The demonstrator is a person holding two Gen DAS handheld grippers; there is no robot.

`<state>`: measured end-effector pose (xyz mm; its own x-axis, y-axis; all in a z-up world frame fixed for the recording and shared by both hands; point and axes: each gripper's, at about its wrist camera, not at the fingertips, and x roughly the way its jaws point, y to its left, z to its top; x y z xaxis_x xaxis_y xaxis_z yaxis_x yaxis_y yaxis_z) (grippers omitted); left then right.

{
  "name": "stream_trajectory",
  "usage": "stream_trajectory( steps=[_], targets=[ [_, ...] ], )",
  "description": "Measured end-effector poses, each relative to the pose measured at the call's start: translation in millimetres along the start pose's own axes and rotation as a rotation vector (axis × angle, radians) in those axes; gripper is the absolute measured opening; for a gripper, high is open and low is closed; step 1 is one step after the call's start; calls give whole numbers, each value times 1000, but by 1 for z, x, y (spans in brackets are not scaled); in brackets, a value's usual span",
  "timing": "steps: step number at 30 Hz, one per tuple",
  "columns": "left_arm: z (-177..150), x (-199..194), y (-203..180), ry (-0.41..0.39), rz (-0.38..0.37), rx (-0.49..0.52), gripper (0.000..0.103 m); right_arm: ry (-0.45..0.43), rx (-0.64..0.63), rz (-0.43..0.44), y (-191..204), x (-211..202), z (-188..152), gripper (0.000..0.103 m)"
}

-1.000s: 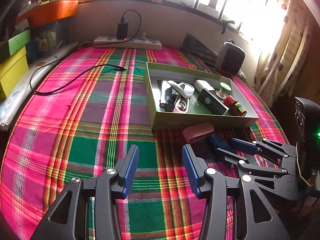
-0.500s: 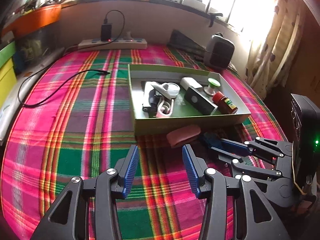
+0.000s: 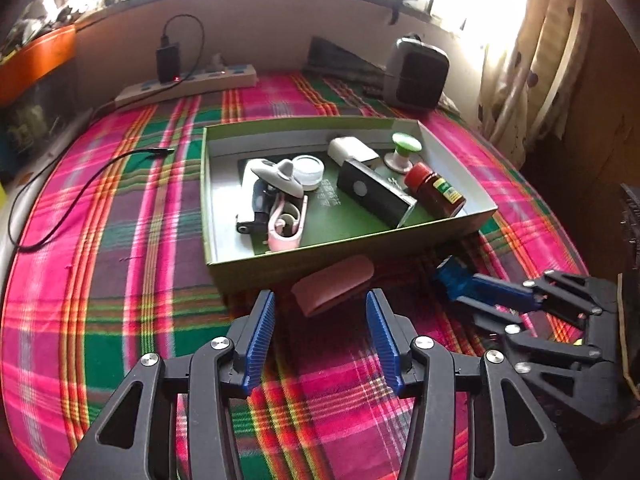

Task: Organize rigid objects
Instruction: 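Lower the right tool onto the blue USB stick and close on it, then lower the left tool onto the pink block and close on it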

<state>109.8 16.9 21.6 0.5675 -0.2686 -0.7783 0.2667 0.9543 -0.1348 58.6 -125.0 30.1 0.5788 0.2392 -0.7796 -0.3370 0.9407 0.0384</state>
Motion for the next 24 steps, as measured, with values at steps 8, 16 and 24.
stream_trajectory(
  steps=[8, 16, 24],
  targets=[
    [0, 8, -10, 18, -2, 35, 48, -17, 22, -29, -19, -15, -10, 23],
    [-9, 5, -29, 27, -34, 67, 48, -22, 46, -33, -28, -17, -12, 23],
    [-13, 5, -49, 37, -72, 104, 48, -18, 55, -32, -33, -17, -15, 23]
  ],
)
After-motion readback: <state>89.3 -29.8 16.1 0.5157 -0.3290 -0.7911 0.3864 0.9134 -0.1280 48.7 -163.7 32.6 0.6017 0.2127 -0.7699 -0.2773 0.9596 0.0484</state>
